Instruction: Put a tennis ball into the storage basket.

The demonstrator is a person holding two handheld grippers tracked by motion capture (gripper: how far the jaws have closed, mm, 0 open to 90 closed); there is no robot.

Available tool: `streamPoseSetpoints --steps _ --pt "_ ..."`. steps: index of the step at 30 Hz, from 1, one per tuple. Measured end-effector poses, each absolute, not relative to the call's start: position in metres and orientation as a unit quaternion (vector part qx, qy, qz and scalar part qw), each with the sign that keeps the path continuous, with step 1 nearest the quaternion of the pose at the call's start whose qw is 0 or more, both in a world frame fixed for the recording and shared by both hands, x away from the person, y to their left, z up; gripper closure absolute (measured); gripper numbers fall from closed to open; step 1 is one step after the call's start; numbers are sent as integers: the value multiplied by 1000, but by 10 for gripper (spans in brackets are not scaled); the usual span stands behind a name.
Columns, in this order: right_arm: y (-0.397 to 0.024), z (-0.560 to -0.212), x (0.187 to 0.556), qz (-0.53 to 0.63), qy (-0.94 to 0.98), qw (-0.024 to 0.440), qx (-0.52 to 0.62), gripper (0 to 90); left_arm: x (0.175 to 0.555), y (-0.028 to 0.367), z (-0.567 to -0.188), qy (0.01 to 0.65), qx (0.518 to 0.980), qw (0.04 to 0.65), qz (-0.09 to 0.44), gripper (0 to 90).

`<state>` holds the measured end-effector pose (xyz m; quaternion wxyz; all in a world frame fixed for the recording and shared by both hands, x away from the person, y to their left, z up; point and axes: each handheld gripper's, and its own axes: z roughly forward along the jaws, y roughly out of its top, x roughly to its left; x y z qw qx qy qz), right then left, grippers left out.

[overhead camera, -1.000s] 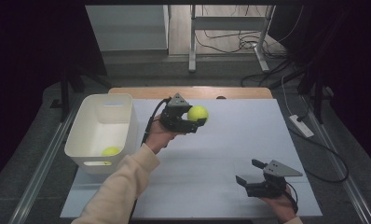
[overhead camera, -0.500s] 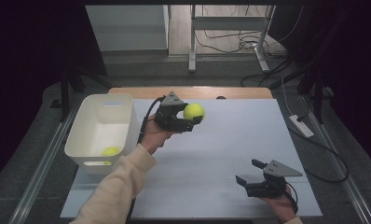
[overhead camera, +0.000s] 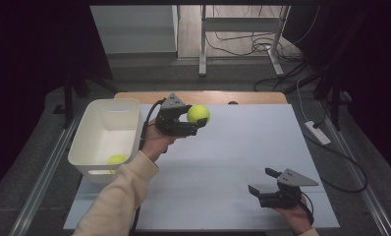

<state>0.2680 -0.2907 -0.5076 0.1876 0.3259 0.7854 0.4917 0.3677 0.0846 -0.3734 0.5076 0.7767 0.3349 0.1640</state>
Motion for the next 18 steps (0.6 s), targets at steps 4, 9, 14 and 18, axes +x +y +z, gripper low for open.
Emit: streamPoseSetpoints --steps 4,9,14,18 --pt "-291 -508 268 491 785 187 326 85 367 87 -372 336 776 507 168 275" --pt "-291 -508 268 491 786 187 326 85 365 91 -369 338 773 509 173 275" --pt "-290 -508 268 491 786 187 326 85 364 95 -367 340 770 510 177 275" --pt "-290 -508 268 491 786 187 326 85 363 100 -365 344 768 509 182 275"
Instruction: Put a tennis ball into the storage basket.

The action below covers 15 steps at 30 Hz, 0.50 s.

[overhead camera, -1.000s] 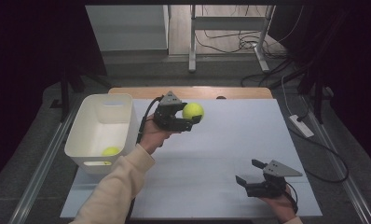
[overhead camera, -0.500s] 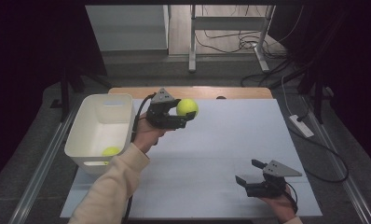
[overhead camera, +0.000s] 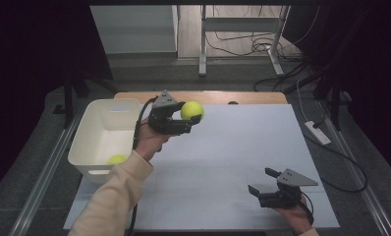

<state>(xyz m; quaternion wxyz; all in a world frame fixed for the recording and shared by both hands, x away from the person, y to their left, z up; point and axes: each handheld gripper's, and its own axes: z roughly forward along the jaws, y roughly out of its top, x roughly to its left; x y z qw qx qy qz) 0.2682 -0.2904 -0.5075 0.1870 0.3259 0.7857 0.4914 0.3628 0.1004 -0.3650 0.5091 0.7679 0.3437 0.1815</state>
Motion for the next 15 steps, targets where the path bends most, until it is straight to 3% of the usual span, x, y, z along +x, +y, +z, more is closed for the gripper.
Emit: streamPoseSetpoints --steps 15 --pt "-290 -507 268 491 786 187 326 85 357 118 -357 352 762 507 196 275"
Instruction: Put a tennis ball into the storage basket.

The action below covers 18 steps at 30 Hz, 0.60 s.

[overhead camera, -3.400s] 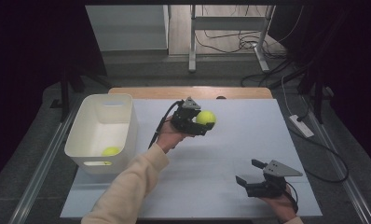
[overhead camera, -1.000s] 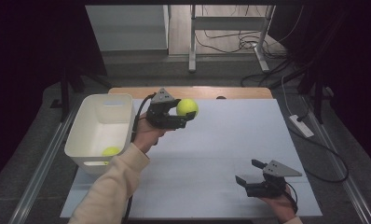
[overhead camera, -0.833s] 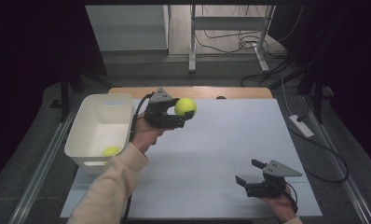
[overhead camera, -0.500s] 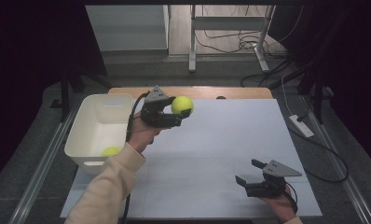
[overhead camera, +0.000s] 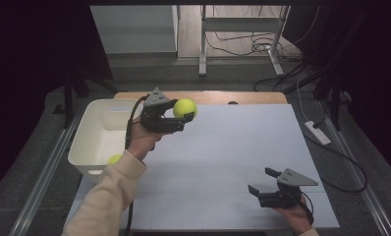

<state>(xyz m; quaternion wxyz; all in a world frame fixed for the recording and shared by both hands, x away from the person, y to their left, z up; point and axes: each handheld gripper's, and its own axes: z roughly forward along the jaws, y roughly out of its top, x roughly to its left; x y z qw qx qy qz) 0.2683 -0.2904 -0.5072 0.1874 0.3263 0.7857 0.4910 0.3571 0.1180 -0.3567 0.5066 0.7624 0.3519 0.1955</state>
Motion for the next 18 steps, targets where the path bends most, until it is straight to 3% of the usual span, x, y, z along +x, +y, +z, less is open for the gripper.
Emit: streamPoseSetpoints --steps 18 --pt "-290 -508 270 490 786 188 327 86 350 148 -354 374 751 503 206 275"
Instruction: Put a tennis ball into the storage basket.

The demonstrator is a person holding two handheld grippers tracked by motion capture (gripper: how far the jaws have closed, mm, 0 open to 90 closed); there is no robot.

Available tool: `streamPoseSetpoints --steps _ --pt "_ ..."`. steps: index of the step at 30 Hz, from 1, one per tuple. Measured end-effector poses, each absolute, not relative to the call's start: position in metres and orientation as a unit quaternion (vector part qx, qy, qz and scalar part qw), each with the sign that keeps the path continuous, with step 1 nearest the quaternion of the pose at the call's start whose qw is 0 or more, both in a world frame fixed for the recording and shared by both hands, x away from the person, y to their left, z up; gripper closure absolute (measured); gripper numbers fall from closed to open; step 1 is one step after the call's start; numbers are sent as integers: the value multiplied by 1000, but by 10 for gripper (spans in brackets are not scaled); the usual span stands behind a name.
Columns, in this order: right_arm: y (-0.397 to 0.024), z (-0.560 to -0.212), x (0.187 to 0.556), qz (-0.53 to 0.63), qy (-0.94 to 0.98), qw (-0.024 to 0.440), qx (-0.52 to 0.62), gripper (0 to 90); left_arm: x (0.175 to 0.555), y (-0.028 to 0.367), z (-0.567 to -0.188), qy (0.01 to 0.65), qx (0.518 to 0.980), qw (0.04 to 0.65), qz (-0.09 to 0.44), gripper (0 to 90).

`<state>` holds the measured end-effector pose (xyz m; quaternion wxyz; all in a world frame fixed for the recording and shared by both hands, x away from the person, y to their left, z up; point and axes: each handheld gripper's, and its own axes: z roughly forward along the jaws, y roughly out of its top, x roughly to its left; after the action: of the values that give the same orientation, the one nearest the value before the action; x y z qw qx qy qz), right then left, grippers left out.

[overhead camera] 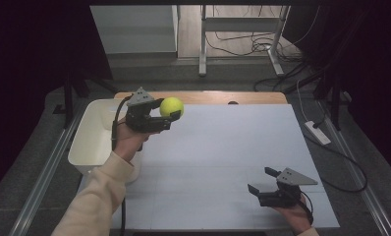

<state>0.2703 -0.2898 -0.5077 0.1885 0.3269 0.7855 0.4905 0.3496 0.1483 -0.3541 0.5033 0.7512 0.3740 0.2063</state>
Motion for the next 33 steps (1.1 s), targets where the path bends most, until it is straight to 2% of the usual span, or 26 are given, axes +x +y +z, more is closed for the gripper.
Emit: streamPoseSetpoints --steps 33 --pt "-290 -507 270 491 786 189 326 86 345 185 -353 408 731 497 228 275"
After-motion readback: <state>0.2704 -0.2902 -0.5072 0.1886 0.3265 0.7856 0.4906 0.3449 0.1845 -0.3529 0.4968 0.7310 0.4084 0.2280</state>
